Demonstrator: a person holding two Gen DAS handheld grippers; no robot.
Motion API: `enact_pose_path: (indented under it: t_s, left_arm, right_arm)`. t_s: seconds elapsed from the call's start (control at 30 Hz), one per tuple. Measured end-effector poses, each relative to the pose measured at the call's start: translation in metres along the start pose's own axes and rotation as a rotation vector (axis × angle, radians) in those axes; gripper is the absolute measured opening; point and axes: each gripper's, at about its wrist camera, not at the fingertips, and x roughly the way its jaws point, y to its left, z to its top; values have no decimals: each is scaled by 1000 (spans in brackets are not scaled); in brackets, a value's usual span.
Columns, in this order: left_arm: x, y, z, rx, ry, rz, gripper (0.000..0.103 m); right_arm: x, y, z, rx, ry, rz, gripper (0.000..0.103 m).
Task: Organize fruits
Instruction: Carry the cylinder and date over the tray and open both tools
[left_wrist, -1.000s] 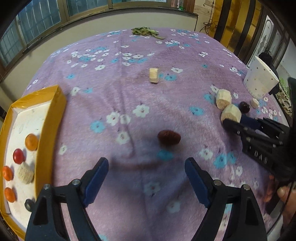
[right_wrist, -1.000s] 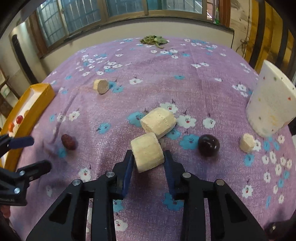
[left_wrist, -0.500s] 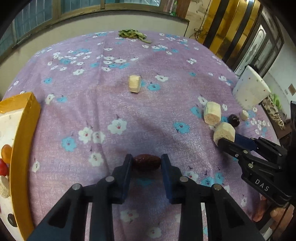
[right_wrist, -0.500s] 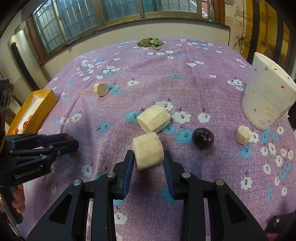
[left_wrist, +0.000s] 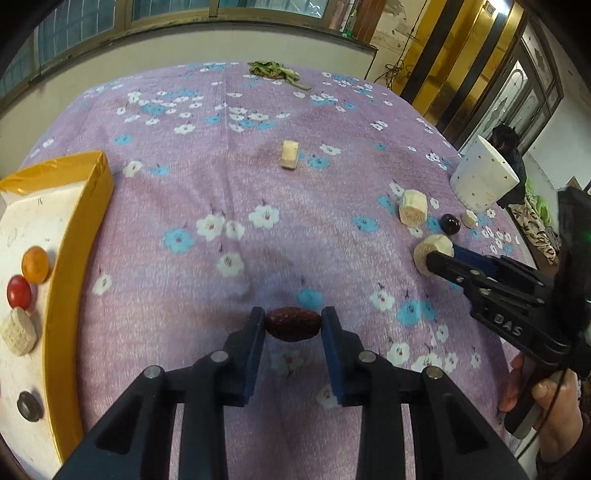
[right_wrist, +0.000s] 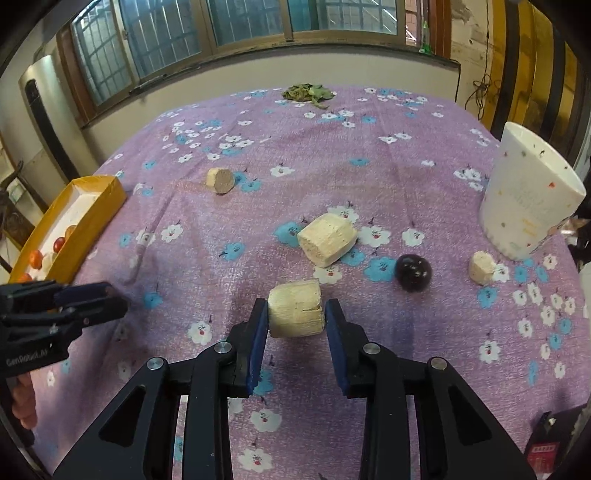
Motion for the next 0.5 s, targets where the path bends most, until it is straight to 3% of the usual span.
enact_pose_path:
  t_s: [0.23,0.5]
  left_arm:
    - [-3,3,-7,-4,5,-24,34]
    - [-19,10,-15,-16,-12,-56,34]
  right_arm:
    - [6,4,-3,18,12,-54,29]
    - [-45,23,-15,-10,-41,-9,29]
